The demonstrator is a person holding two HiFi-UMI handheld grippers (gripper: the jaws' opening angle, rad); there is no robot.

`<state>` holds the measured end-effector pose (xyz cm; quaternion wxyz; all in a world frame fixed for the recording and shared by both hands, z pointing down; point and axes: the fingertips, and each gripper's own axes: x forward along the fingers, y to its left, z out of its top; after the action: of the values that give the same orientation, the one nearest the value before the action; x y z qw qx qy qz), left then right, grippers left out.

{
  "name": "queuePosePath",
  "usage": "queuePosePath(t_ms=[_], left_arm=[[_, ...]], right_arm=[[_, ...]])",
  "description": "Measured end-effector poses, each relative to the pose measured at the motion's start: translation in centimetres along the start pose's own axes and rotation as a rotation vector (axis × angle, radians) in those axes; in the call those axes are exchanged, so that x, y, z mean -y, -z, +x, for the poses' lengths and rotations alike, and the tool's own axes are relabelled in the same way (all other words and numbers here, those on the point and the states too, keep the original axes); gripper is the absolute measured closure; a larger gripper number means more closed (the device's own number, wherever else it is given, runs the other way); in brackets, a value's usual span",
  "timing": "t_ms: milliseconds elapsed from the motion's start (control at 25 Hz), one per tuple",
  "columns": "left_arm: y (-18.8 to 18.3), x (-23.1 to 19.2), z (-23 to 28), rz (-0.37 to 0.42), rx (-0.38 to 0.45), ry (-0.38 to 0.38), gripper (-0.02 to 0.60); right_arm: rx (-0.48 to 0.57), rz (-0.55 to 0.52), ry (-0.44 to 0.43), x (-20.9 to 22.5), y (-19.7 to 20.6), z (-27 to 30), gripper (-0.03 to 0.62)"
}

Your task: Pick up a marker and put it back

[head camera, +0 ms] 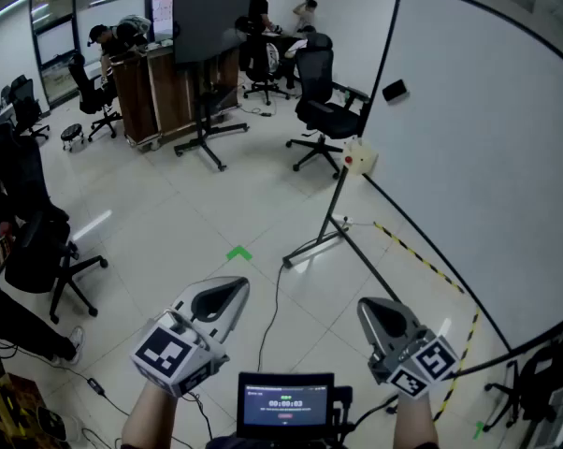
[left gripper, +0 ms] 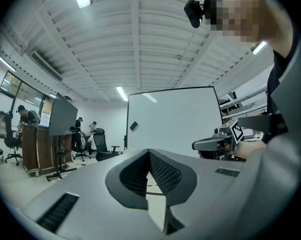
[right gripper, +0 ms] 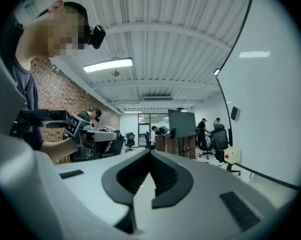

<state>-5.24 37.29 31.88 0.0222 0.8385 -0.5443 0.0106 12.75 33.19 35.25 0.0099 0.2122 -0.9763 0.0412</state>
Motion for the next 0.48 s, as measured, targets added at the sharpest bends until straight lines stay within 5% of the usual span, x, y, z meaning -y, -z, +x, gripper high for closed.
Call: queuePosePath(t_ms=[480], left_arm=[[-1.6,-4.8,17.6,0.058,0.040,-0.061,0.581]], right_arm=[[-0.001,-0.046,-0.015,17.7,-1.1,4.8,0.580]])
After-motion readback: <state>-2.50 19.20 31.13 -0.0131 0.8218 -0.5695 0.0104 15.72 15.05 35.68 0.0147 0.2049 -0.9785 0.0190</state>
